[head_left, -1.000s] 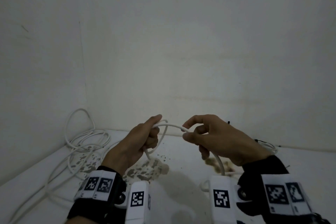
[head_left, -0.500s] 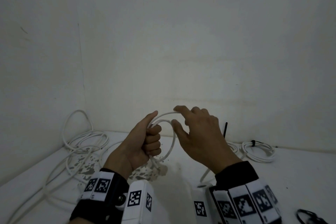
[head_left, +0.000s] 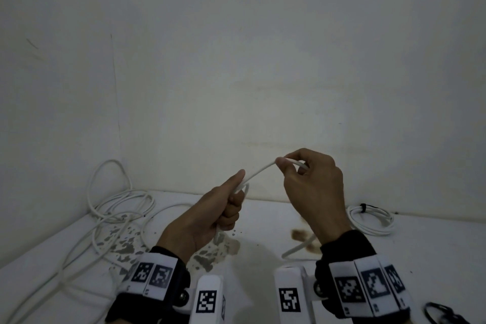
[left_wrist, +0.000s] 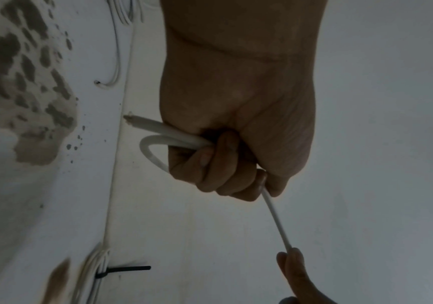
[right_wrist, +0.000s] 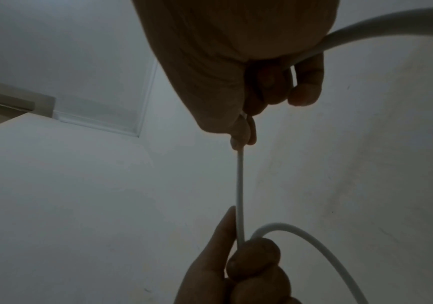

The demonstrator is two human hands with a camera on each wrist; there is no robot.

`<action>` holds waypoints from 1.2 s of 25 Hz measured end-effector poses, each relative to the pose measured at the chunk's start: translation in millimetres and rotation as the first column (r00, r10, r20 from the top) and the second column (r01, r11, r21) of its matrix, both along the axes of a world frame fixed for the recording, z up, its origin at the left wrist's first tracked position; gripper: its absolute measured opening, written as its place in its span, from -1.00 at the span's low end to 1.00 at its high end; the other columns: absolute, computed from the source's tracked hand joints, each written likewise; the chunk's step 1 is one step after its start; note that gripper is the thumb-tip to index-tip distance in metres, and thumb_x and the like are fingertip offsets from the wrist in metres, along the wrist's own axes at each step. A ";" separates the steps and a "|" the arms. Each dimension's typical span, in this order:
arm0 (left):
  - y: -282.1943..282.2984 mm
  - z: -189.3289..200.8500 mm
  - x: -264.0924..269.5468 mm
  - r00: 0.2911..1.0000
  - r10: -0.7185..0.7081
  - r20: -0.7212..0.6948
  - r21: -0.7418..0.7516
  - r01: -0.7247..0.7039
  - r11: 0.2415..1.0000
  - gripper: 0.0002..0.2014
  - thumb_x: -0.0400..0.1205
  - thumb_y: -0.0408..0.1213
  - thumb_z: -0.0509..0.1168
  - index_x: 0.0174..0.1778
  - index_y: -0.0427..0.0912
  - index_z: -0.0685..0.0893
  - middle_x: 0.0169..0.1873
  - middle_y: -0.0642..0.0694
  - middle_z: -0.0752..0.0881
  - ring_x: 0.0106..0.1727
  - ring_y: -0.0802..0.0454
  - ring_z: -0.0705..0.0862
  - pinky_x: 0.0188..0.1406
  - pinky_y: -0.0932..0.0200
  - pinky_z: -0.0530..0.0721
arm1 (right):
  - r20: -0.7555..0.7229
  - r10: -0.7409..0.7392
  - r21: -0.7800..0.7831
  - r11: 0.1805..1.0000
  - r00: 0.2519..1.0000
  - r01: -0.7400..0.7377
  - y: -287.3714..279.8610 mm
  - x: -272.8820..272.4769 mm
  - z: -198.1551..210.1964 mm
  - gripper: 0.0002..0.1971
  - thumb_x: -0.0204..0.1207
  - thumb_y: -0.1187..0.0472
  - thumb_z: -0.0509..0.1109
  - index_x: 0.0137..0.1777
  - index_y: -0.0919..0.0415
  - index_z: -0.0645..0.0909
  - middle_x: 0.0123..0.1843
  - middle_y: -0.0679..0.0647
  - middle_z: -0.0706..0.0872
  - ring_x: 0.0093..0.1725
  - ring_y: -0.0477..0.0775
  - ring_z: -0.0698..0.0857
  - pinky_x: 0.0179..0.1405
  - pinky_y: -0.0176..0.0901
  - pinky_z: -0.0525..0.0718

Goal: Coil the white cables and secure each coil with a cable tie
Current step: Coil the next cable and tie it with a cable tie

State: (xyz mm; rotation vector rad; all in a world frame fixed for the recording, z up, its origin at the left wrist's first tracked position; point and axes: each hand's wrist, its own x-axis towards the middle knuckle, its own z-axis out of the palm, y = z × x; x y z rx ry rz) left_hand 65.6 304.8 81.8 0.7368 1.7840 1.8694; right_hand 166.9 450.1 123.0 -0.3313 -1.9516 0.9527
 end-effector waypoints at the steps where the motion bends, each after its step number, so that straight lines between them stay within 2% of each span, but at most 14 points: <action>1: 0.7 -1.1 -1.3 1.000 0.023 -0.006 0.003 -0.023 1.000 -0.45 0.64 0.24 0.18 -0.42 -0.04 0.11 -0.58 0.04 0.05 -0.56 0.07 0.00 -0.46 0.14 0.05 | 0.001 0.005 -0.003 1.000 1.000 -0.005 0.0 -1.5 -0.7 -0.86 0.54 0.01 0.50 -0.22 0.00 0.76 -0.38 -0.14 0.70 -0.36 -0.16 0.63 -0.33 -0.15 0.53; 4: 0.5 -0.4 -4.3 0.994 0.107 -0.022 0.054 -0.106 0.993 -0.46 0.63 0.17 0.25 -0.39 -0.05 0.10 -0.55 0.01 0.06 -0.58 0.07 0.02 -0.45 0.14 0.06 | -0.015 0.027 -0.011 1.000 1.000 -0.028 -0.8 -3.4 -2.4 -0.84 0.51 -0.05 0.53 -0.22 -0.01 0.75 -0.42 -0.11 0.68 -0.40 -0.13 0.63 -0.35 -0.16 0.52; 8: -5.5 -0.2 -5.9 0.984 0.121 0.128 0.134 -0.138 0.981 -0.42 0.60 0.16 0.29 -0.47 -0.02 0.06 -0.63 0.04 0.03 -0.62 0.08 -0.01 -0.53 0.18 -0.03 | 0.006 0.118 -0.022 0.993 0.993 -0.118 4.3 -4.0 -1.8 -0.82 0.53 -0.07 0.51 -0.21 -0.01 0.76 -0.57 -0.15 0.57 -0.48 -0.13 0.55 -0.37 -0.13 0.62; 10: -8.0 1.6 -5.4 0.970 0.100 0.223 0.240 -0.154 0.958 -0.42 0.57 0.14 0.31 -0.52 0.02 0.07 -0.68 0.06 0.02 -0.67 0.10 -0.02 -0.63 0.27 0.00 | 0.026 0.334 -0.149 0.933 0.942 -0.327 4.7 -0.6 3.4 -0.83 0.66 0.11 0.39 -0.06 0.06 0.81 -0.58 -0.17 0.52 -0.50 -0.13 0.51 -0.35 -0.03 0.76; 12: -10.3 4.6 -4.9 0.955 0.066 0.290 0.328 -0.164 0.930 -0.43 0.58 0.11 0.31 -0.55 0.04 0.08 -0.69 0.08 -0.01 -0.66 0.11 -0.06 -0.71 0.35 0.01 | 0.043 0.574 -0.275 0.794 0.818 -0.543 5.3 6.4 9.1 -0.79 0.72 0.27 0.30 0.12 0.20 0.79 -0.42 -0.01 0.62 -0.41 -0.04 0.57 -0.23 -0.02 0.83; 15: -14.0 8.6 -3.7 0.940 -0.088 0.329 0.466 -0.081 0.881 -0.44 0.50 0.07 0.33 -0.55 0.05 0.05 -0.64 0.08 -0.07 -0.65 0.10 -0.11 -0.70 0.38 -0.07 | 0.088 0.682 -0.309 0.712 0.726 -0.631 7.2 12.3 9.8 -0.82 0.58 0.35 0.48 0.13 0.21 0.82 -0.26 0.08 0.75 -0.27 0.05 0.69 -0.10 0.02 0.83; 19: -13.6 8.7 -9.0 0.836 -0.491 0.245 0.625 0.251 0.740 -0.37 0.47 -0.01 0.54 -0.56 0.04 0.13 -0.71 0.07 0.01 -0.71 0.10 -0.03 -0.74 0.29 -0.01 | 0.075 0.591 -0.217 0.795 0.803 -0.566 -5.5 0.7 -5.5 -0.82 0.32 0.35 0.69 -0.12 0.12 0.84 -0.11 0.11 0.79 -0.21 0.17 0.69 -0.15 0.02 0.78; 21: -10.5 5.4 -12.5 0.719 -0.674 0.167 0.685 0.407 0.604 -0.48 0.67 0.01 0.32 -0.52 -0.01 0.24 -0.72 0.05 0.07 -0.71 0.09 0.03 -0.72 0.26 0.06 | 0.033 0.556 -0.205 0.817 0.831 -0.539 -9.0 -5.5 -12.5 -0.77 0.36 0.40 0.65 -0.08 0.13 0.73 0.05 0.21 0.70 -0.18 0.20 0.72 -0.23 0.16 0.84; 23: -10.6 4.1 -10.5 0.668 -0.731 0.141 0.705 0.451 0.548 -0.52 0.78 0.03 0.07 -0.46 -0.06 0.28 -0.70 0.04 0.06 -0.69 0.12 0.01 -0.67 0.25 0.05 | -0.011 0.645 -0.349 0.714 0.764 -0.607 -3.6 -5.0 -14.7 -0.66 0.39 0.48 0.60 0.06 0.18 0.63 0.00 0.37 0.64 -0.28 0.20 0.73 -0.27 0.20 0.83; 24: -10.5 3.9 -7.7 0.677 -0.720 0.155 0.692 0.445 0.568 -0.52 0.78 0.03 0.06 -0.46 -0.06 0.28 -0.70 0.05 0.05 -0.69 0.12 0.01 -0.67 0.25 0.05 | -0.023 0.690 -0.413 0.653 0.724 -0.635 0.2 -3.6 -15.9 -0.61 0.38 0.51 0.60 0.12 0.21 0.61 -0.09 0.38 0.61 -0.32 0.22 0.72 -0.28 0.19 0.83; 25: -7.3 3.7 -5.2 0.689 -0.700 0.186 0.668 0.434 0.605 -0.51 0.76 0.03 0.13 -0.49 -0.04 0.25 -0.71 0.05 0.05 -0.70 0.11 0.01 -0.68 0.25 0.05 | 0.007 0.695 -0.413 0.657 0.719 -0.631 3.5 -1.2 -16.3 -0.60 0.36 0.52 0.61 0.12 0.22 0.61 -0.18 0.35 0.60 -0.36 0.25 0.71 -0.30 0.18 0.82; 26: -3.9 3.1 -1.3 0.736 -0.637 0.231 0.624 0.390 0.677 -0.48 0.71 0.03 0.22 -0.53 -0.01 0.20 -0.71 0.06 0.03 -0.71 0.10 -0.01 -0.70 0.27 0.04 | 0.070 0.650 -0.346 0.727 0.757 -0.593 6.3 -1.0 -16.6 -0.63 0.35 0.54 0.60 0.06 0.22 0.64 -0.26 0.32 0.60 -0.40 0.29 0.72 -0.35 0.17 0.82; 28: 1.7 4.7 9.2 0.857 -0.424 0.294 0.513 0.232 0.826 -0.44 0.62 0.03 0.28 -0.56 0.04 0.10 -0.71 0.08 -0.02 -0.71 0.09 -0.06 -0.68 0.33 -0.02 | 0.146 0.407 -0.070 0.914 0.902 -0.401 5.5 -4.1 -18.1 -0.70 0.34 0.58 0.50 -0.12 0.18 0.64 -0.42 0.24 0.59 -0.49 0.27 0.71 -0.51 0.09 0.80; 30: 8.8 6.8 15.6 0.925 -0.265 0.272 0.432 0.128 0.893 -0.46 0.56 0.01 0.28 -0.57 0.04 0.08 -0.71 0.08 -0.03 -0.69 0.09 -0.09 -0.67 0.31 -0.02 | 0.075 0.103 0.159 0.981 0.992 -0.114 1.7 -11.4 -21.4 -0.71 0.34 0.58 0.36 -0.20 0.14 0.57 -0.47 0.13 0.55 -0.55 0.10 0.57 -0.59 -0.06 0.68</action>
